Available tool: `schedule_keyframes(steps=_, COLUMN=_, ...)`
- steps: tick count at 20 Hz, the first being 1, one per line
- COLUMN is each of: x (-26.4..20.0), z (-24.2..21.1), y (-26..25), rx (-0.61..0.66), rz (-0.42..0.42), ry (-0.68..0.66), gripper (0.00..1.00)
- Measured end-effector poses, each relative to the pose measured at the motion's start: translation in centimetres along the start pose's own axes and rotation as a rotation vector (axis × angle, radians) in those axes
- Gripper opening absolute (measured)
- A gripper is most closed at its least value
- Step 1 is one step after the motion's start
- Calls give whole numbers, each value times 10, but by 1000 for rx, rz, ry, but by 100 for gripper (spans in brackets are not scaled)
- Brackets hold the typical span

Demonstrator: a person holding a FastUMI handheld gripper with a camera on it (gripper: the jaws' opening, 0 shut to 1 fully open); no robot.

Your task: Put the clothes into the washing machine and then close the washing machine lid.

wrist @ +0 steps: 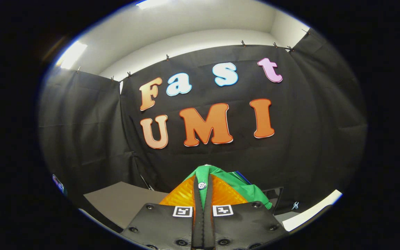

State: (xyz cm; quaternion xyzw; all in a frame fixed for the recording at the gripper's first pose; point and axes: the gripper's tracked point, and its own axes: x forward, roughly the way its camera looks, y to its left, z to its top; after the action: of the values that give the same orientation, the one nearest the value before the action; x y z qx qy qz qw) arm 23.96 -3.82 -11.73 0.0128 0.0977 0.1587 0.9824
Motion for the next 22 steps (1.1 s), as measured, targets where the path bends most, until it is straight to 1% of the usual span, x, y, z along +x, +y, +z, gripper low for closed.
schedule_keyframes(steps=5, x=3, z=-46, y=-35, rx=6, rz=-28, ry=89, gripper=8)
schedule_keyframes(steps=10, x=14, z=-99, y=-59, rx=23, rz=-50, ry=172, gripper=8)
schedule_keyframes(steps=18, x=35, z=-211, y=-73, rx=54, rz=-62, ry=371, gripper=8)
schedule_keyframes(steps=22, x=46, z=-271, y=-71, rx=99, rz=-67, ry=486, gripper=8)
